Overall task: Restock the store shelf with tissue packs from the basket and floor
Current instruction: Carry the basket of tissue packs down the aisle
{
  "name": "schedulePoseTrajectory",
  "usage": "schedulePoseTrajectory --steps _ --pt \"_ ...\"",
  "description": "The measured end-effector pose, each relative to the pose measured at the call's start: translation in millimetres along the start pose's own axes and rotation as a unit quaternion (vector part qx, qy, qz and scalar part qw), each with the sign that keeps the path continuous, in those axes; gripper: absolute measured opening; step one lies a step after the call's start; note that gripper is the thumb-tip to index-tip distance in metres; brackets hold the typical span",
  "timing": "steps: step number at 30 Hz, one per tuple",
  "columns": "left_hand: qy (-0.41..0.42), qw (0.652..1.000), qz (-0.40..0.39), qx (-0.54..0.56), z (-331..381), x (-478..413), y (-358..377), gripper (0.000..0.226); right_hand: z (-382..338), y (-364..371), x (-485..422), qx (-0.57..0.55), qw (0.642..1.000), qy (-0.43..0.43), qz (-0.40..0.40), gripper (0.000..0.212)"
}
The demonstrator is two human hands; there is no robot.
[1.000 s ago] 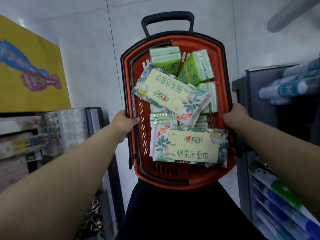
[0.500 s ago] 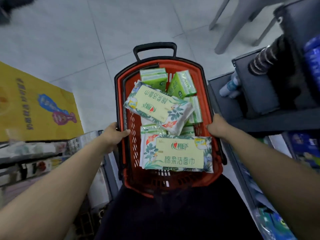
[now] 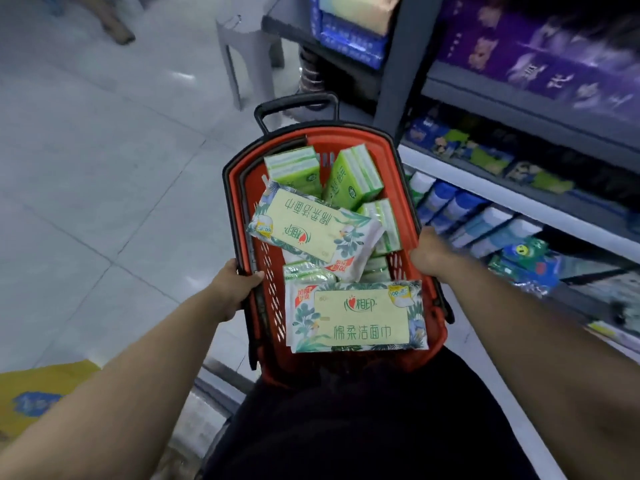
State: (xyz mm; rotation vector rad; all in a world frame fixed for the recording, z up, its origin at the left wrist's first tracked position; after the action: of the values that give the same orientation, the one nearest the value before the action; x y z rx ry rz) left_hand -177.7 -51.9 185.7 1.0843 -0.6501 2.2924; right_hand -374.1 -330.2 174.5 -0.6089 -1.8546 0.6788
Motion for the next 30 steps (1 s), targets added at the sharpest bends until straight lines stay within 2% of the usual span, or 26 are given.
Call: schedulePoseTrajectory --steps 2,6,12,14,16,19,22,24,26,27,30 --pt "0.023 0.998 -0.031 -0.042 14.1 11.2 32.3 0.036 47.7 -12.2 18.5 -0.045 0.998 0.031 0.007 0.033" --pt "0.062 0.982 -0.106 -0.146 34.3 34.2 114.3 0.038 150.9 -24.7 44.8 -0.163 0.982 0.086 0.035 0.050" --pt "0.094 0.930 -0.189 -0.300 26.4 71.2 299.3 0.029 332.0 -56.9 105.1 -0.282 0.931 0.209 0.097 0.050" --pt "0.119 0.900 -0.227 -0.354 20.8 92.3 367.2 0.017 392.9 -57.9 129.2 -0.327 0.903 0.251 0.122 0.051" --pt "0.144 0.866 -0.262 -0.400 14.7 107.1 434.6 0.018 454.3 -50.2 153.0 -0.358 0.876 0.292 0.139 0.048" --pt "0.195 0.787 -0.330 -0.482 4.1 124.7 530.7 0.025 536.4 -25.9 184.8 -0.421 0.816 0.356 0.175 0.045" --pt "0.222 0.721 -0.363 -0.547 -17.4 136.0 625.5 0.058 571.9 -35.8 232.5 -0.461 0.751 0.422 0.211 0.038" --pt "0.224 0.674 -0.400 -0.580 -42.5 121.0 689.2 0.072 601.2 -39.9 251.9 -0.485 0.716 0.458 0.207 0.014" --pt "0.211 0.648 -0.407 -0.609 -59.9 133.5 743.4 0.098 632.9 -43.1 263.5 -0.494 0.694 0.486 0.194 0.013" --pt "0.204 0.640 -0.423 -0.609 -64.9 162.0 765.6 0.102 651.3 -41.8 265.3 -0.499 0.682 0.498 0.195 0.008" --pt "0.227 0.604 -0.440 -0.625 -83.3 232.1 840.0 0.079 701.1 -51.8 270.1 -0.505 0.645 0.532 0.215 0.030"
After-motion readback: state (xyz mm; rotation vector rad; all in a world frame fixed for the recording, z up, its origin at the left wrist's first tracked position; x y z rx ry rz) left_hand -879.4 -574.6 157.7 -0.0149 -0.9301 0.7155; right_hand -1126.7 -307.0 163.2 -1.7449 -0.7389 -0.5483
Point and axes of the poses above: each hand's wrist, its own x-axis away from the middle knuckle, its own y-axis out of the palm, z = x × y, the point moved 2 cm from there along -x, towards the middle knuckle, and after that the axes turned 3 degrees about x, right-handed, at the moved point
